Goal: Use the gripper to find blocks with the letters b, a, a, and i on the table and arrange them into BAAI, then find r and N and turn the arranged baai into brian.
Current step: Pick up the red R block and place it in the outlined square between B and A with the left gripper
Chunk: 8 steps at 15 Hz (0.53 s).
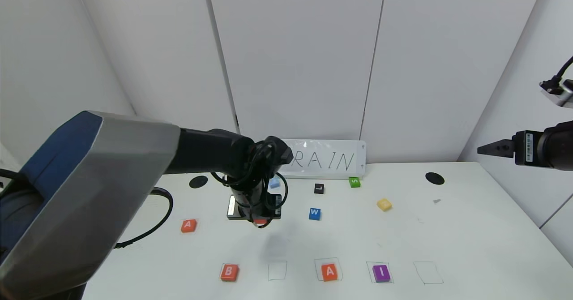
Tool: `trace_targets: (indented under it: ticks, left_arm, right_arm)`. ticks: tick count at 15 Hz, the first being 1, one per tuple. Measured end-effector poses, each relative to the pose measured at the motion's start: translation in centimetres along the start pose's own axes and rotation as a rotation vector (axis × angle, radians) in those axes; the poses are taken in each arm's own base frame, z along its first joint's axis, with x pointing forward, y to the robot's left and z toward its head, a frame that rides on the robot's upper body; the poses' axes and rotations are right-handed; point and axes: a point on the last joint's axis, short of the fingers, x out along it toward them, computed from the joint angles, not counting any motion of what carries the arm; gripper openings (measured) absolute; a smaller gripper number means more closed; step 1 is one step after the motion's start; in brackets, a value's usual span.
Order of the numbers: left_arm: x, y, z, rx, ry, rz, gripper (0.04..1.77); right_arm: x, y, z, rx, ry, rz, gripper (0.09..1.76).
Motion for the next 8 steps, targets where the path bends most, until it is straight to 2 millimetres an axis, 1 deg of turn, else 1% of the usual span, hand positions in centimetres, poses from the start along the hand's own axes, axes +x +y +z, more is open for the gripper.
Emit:
trace_targets:
  ticks: [4,8]
  left_arm:
    - [-0.4,-0.1,-3.2,0.03,0.001,-0.016,0.53]
    - [-0.1,-1.1,-6.3,0.065,0.034,-0.024,0.53]
  right_arm:
    - [-0.2,0.0,0.0,0.008,-0.006,0.003,1.71]
    - [-0.4,0.1,0.1,0.008,-0.01,0.004,1.71]
